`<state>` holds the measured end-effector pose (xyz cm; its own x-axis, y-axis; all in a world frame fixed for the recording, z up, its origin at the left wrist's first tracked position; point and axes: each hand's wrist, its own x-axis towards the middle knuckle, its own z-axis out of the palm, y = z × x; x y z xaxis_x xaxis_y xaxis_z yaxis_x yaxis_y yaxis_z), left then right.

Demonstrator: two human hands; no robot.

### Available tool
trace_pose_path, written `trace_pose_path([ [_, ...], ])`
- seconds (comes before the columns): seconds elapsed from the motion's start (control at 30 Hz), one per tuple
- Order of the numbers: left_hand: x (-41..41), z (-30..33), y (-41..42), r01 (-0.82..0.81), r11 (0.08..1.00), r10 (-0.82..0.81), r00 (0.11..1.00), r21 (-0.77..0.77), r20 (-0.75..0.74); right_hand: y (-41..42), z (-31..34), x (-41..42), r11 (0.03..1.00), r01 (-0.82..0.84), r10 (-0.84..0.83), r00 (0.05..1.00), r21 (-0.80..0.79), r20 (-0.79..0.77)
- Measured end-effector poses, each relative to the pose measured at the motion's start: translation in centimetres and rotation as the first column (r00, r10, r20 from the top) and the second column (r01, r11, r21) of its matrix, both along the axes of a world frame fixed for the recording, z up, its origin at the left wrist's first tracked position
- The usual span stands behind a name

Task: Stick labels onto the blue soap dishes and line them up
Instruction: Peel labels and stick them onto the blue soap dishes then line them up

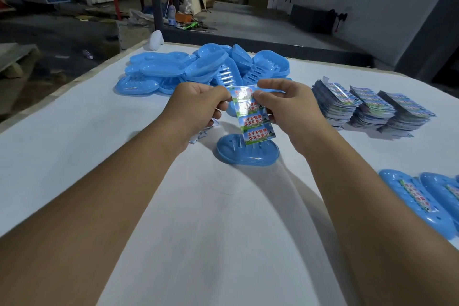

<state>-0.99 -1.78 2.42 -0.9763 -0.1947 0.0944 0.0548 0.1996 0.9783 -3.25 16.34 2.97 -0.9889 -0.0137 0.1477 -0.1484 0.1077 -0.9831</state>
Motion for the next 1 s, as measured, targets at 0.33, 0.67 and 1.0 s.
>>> trace_pose_path([
  [0.33, 0.0, -0.3, -0.1, 0.031, 0.996, -0.036, 0.998, -0.081, -0.056, -0.1, -0.1, 0.0, 0.997, 0.052, -0.051, 0.999, 0.062, -0.014],
  [0.67, 0.7, -0.2, 0.3, 0.103, 0.982, -0.119, 0.988, -0.159, -0.099, -1.0, 0.1, 1.3, 0.954, 0.023, 0.037, 0.981, 0.300, -0.193],
  [1.0, 0.7, -0.4, 0.6, 0.090, 0.940, -0.165, 0.964, -0.328, -0.209, -1.6, 0.6, 2.0, 0.846, 0.149, 0.028, 0.946, 0.512, -0.322],
])
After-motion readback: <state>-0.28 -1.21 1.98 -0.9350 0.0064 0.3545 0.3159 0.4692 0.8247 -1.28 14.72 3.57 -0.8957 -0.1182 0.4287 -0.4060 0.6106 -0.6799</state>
